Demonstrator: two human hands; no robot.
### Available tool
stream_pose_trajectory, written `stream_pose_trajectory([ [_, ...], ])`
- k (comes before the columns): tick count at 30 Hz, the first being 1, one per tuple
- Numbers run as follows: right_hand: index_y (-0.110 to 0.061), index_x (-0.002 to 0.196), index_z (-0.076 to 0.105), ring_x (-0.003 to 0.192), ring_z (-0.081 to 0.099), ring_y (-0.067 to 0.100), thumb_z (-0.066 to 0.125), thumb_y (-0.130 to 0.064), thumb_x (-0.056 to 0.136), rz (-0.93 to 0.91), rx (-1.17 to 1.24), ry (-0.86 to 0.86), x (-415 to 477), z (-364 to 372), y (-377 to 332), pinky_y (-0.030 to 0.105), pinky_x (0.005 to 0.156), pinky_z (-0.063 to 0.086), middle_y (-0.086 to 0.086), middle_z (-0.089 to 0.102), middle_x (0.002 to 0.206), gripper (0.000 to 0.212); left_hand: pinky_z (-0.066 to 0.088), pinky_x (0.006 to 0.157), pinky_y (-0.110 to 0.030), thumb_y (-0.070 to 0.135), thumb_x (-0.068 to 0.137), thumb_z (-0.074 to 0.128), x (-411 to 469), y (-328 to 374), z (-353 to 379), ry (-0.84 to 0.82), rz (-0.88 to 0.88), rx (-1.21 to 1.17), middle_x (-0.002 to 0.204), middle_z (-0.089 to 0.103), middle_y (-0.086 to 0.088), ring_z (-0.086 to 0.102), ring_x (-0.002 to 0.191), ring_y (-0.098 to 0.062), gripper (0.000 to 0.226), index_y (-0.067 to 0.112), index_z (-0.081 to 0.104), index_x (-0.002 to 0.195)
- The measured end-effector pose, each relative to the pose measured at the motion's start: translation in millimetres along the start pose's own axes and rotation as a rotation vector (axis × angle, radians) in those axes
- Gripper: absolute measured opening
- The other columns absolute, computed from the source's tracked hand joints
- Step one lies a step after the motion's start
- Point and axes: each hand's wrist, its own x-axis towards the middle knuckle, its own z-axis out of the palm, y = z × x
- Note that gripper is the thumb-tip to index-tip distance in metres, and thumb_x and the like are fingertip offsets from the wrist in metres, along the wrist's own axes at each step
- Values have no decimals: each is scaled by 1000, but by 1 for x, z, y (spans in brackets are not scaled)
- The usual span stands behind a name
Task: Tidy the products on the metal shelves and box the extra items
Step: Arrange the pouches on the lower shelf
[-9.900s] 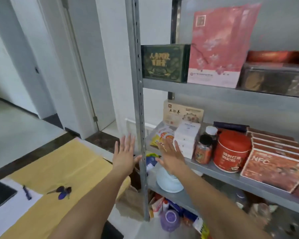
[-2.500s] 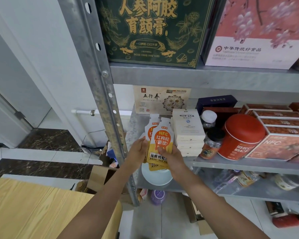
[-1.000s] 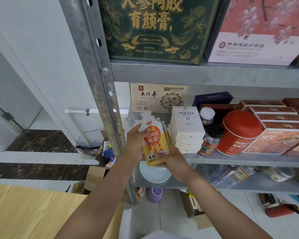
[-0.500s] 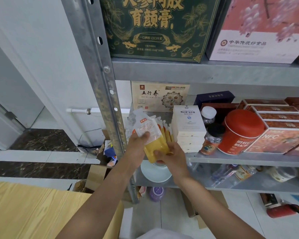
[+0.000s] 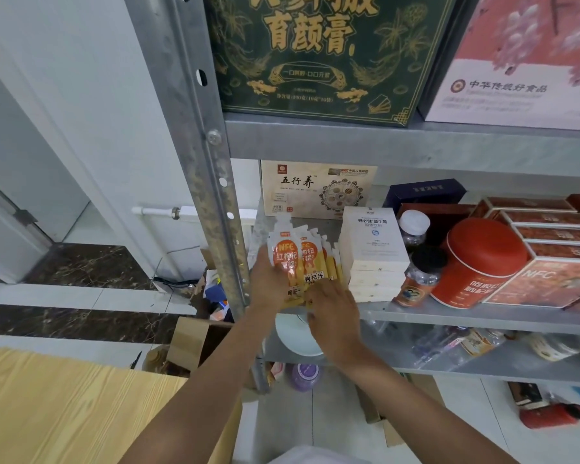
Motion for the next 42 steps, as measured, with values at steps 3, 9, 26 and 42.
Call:
stream_pose_trajectory([
  [3, -11, 124, 56, 119, 51, 28, 63, -2, 86, 135, -39, -143, 10, 5, 5, 35, 86, 53, 8, 52, 132, 40, 57, 83, -39, 13, 96, 56, 10, -2, 7, 24, 253, 115, 124, 59, -10, 63, 101, -20, 66, 16, 21, 152],
  [9, -10, 140, 36, 132, 38, 30, 59, -27, 95, 243, -165, -277, 40, 15, -1, 36, 95, 49, 14, 36, 146, 54, 25, 116, -46, 24, 89, 69, 38, -26, 18, -86, 150, 802, 158, 10, -18, 10, 146, -37, 76, 25, 24, 150],
  [26, -9, 124, 49, 105, 64, 27, 51, -15, 99, 596, 283, -140, 60, -5, -8, 35, 82, 53, 8, 64, 115, 26, 6, 121, -45, 19, 98, 51, 47, -43, 21, -137, 236, 937, 160, 5, -23, 0, 149, -39, 61, 16, 21, 150],
  [42, -4, 112, 62, 97, 70, 28, 63, -2, 89, 751, 1695, -405, 2, -52, 13, 32, 76, 60, 16, 71, 109, 23, 48, 97, -55, 7, 98, 53, -5, 33, 6, -377, -216, -597, 122, 61, -27, 61, 105, -38, 35, -5, 54, 130],
])
